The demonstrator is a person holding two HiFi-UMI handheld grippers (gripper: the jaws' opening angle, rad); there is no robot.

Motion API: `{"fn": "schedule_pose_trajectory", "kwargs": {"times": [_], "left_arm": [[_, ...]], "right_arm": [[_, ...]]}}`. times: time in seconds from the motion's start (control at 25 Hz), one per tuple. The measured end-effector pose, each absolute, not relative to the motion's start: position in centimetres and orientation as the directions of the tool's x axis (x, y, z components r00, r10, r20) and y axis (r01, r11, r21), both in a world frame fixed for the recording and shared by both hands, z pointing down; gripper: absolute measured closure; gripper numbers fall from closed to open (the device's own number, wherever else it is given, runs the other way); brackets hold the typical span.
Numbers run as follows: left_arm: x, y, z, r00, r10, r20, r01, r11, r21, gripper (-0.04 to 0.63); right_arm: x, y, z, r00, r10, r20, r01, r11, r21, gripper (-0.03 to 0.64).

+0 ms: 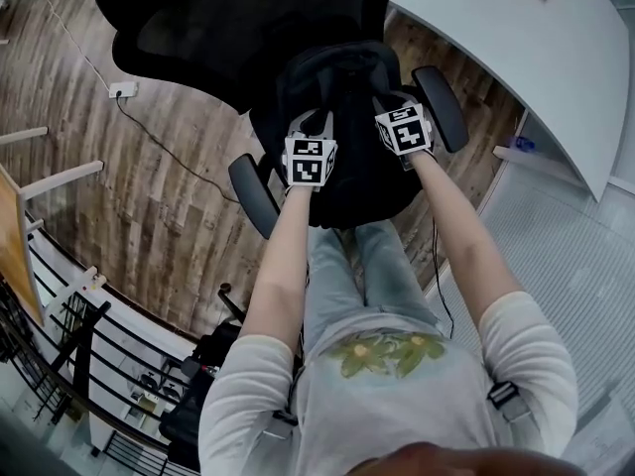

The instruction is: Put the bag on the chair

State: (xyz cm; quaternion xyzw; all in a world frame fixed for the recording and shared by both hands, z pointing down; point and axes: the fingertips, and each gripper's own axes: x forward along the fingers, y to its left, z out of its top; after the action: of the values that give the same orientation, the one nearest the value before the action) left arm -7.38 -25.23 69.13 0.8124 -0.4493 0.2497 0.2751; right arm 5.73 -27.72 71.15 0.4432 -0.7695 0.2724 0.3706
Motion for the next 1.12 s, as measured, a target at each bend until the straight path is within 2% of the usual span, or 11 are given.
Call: {"fn": "schedule_pose_trajectory", "kwargs": {"times": [0.32, 0.76, 1.0, 1.12], "left_arm": [[-7.9, -26.5, 71.5, 0.439, -0.575, 0.690, -0.866, -0.474, 0.156, 0.535], [-8.6, -26.8, 74.8, 0.449, -0.550, 0.705, -0.849, -0.508, 0.144, 0.535], [-8.3, -26.9, 75.6, 0.466, -0.530, 0.709, -0.840, -0.517, 0.165, 0.534], [-7.9, -26.8, 75.1, 0.517, -0.517, 0.682, -0.814, -0.544, 0.204, 0.510]], "right_arm": [[5.2, -29.2, 73.8, -0.337, -0.454, 0.825, -0.884, 0.454, -0.112, 0.549], [4.5, -29.3, 77.0, -0.323, -0.434, 0.841, -0.890, 0.442, -0.113, 0.548], [4.7, -29.3, 77.7, -0.328, -0.436, 0.838, -0.895, 0.427, -0.129, 0.546], [4.8, -29.5, 77.3, -0.336, -0.457, 0.824, -0.901, 0.410, -0.140, 0.535]]}}
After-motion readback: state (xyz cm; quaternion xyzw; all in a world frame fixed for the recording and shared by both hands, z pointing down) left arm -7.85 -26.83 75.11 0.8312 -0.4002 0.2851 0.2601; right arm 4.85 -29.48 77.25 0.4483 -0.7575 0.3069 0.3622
